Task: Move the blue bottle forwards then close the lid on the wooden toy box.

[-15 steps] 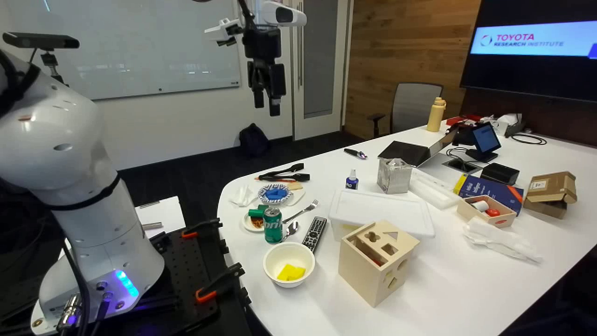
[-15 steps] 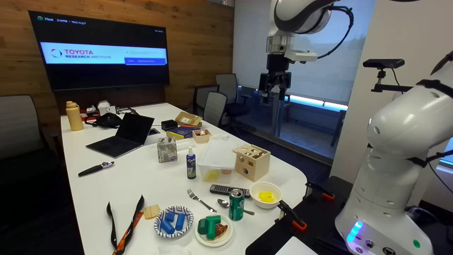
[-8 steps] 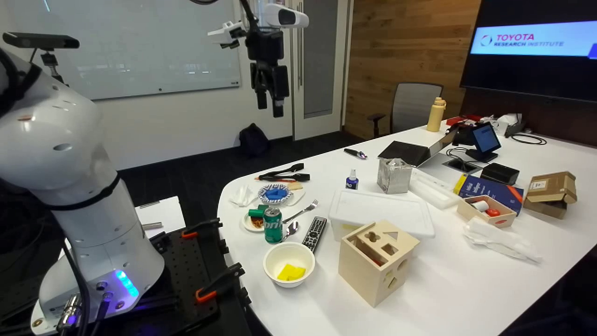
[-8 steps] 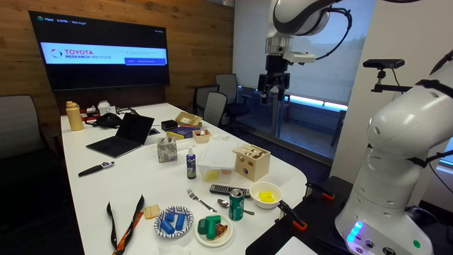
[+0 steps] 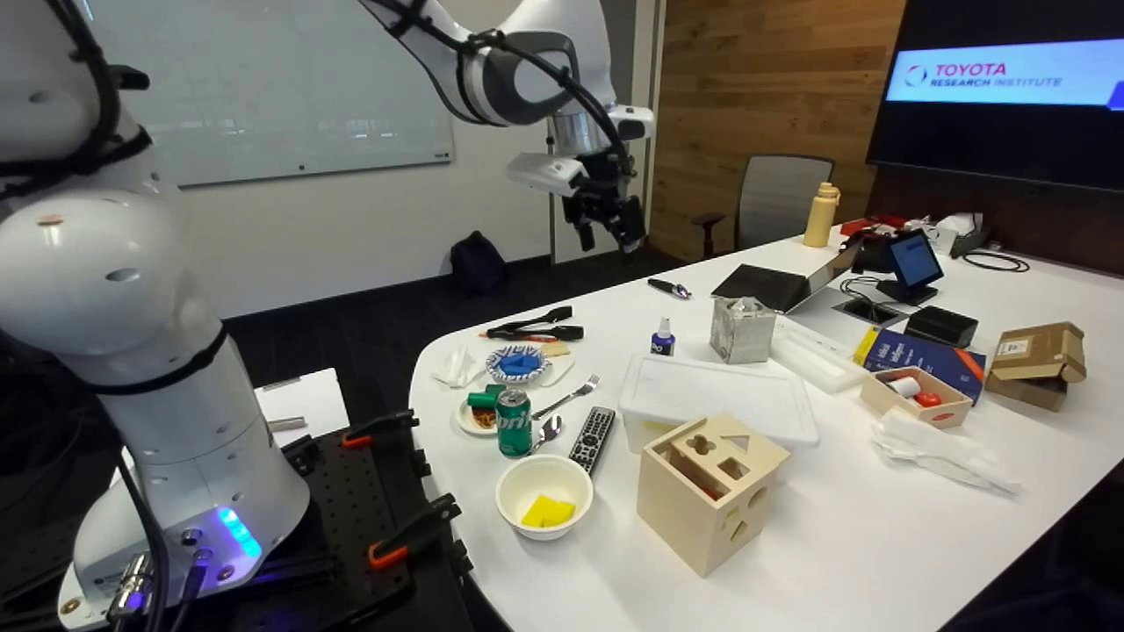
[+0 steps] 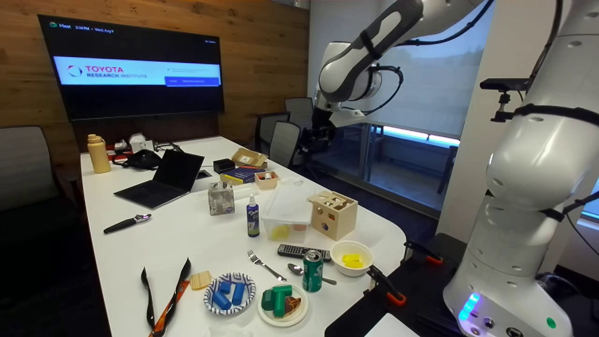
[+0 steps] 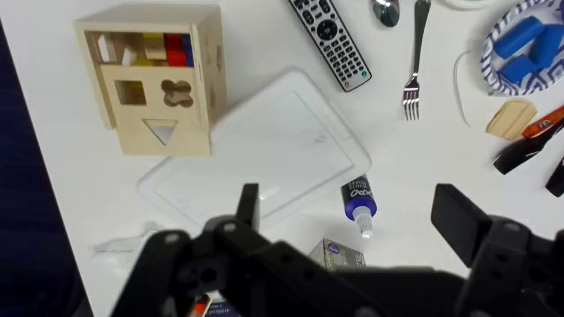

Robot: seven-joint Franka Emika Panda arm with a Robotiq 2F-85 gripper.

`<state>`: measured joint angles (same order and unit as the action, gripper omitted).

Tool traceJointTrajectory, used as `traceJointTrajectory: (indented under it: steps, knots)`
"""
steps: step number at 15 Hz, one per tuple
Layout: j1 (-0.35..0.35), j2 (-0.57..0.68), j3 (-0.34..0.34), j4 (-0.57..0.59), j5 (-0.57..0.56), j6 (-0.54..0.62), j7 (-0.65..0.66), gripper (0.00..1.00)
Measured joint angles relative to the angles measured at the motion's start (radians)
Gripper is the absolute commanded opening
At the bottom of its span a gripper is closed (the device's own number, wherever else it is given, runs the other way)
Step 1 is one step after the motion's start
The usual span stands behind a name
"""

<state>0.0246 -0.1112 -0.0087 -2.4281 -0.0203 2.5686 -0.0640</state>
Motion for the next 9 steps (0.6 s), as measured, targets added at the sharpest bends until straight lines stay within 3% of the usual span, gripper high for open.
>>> traceJointTrajectory:
  steps: [4, 9]
  knots:
    - [0.002, 0.276, 0.015, 0.187, -0.005, 0.126, -0.033, 1.0]
    - [0.001, 0.601, 0.044, 0.495, -0.007, 0.161, -0.042, 1.0]
